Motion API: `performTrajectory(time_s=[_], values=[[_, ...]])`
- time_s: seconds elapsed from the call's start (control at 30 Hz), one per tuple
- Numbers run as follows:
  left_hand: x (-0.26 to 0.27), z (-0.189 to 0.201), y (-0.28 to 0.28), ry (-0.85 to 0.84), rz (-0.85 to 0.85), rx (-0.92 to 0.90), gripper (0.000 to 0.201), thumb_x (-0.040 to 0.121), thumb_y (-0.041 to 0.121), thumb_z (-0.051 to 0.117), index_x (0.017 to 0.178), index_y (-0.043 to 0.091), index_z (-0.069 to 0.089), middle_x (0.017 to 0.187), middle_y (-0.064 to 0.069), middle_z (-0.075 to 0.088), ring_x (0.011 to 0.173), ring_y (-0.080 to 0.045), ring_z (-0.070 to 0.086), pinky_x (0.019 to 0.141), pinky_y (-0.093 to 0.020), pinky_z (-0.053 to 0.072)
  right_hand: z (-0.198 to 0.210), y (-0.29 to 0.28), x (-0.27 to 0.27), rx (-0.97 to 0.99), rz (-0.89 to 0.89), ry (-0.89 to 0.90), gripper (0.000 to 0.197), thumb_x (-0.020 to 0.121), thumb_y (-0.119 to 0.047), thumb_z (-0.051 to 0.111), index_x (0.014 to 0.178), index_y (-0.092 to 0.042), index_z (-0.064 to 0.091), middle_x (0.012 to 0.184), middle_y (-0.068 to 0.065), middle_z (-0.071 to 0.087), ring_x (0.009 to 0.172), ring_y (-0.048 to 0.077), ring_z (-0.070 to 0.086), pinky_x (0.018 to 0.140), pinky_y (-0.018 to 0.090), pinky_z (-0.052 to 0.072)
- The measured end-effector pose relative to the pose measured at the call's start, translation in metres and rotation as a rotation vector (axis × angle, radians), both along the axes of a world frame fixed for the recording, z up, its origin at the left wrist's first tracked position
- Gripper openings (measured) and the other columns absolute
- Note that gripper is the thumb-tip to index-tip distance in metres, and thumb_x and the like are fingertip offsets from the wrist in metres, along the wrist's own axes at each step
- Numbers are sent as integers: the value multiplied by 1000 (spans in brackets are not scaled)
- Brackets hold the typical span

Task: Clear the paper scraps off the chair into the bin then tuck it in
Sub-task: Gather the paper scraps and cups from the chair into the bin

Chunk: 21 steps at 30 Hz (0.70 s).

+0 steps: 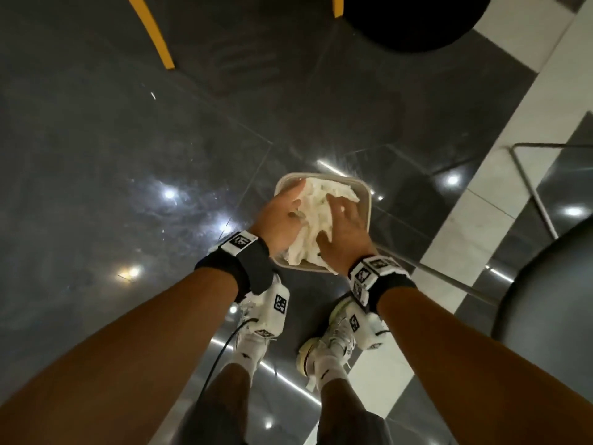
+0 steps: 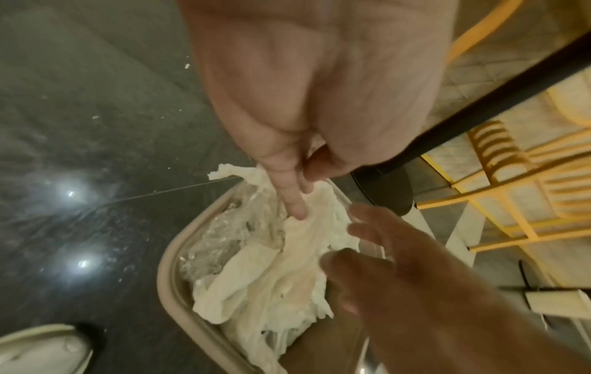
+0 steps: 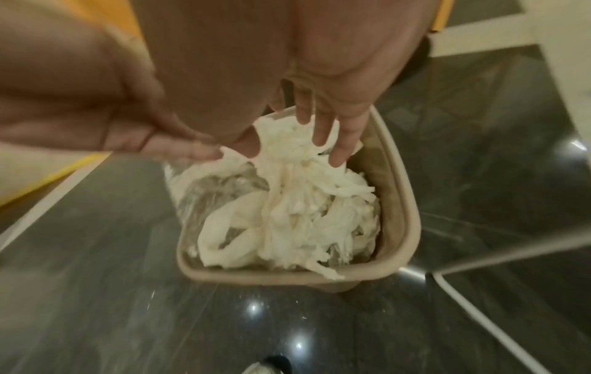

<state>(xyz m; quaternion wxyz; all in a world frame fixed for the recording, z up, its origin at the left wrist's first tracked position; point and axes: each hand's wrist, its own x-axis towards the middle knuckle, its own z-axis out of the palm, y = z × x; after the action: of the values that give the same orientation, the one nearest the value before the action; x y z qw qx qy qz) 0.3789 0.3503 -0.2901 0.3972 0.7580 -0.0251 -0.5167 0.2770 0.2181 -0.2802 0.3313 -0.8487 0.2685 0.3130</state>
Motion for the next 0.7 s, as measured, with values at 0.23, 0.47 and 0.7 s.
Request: performTrajectory(time_s=[0.23,0.47,0.7], values=[[13,-2,25,-182,394,24,40,85,0,51,108,30,65,111,6,69,102,-9,71,84,-45,62,-47,35,16,82,587,-19,76,99,-26,45,158,-20,-2,166,10,-3,151,39,8,121,56,20],[8,-24,33,-226,219,156,36,86,11,58,120,21,63,105,3,67,105,-17,66,95,-42,56,-111,32,13,-48,503,139,77,94,-58,33,157,-20,13,166,9,14,151,38,15,122,57,12],[-4,-36,27,-145,50,157,42,89,2,62,126,20,57,100,9,68,100,-17,65,84,-33,54,-125,20,21,-36,549,231,70,88,-44,64,149,-27,33,153,3,43,138,33,45,111,53,40]])
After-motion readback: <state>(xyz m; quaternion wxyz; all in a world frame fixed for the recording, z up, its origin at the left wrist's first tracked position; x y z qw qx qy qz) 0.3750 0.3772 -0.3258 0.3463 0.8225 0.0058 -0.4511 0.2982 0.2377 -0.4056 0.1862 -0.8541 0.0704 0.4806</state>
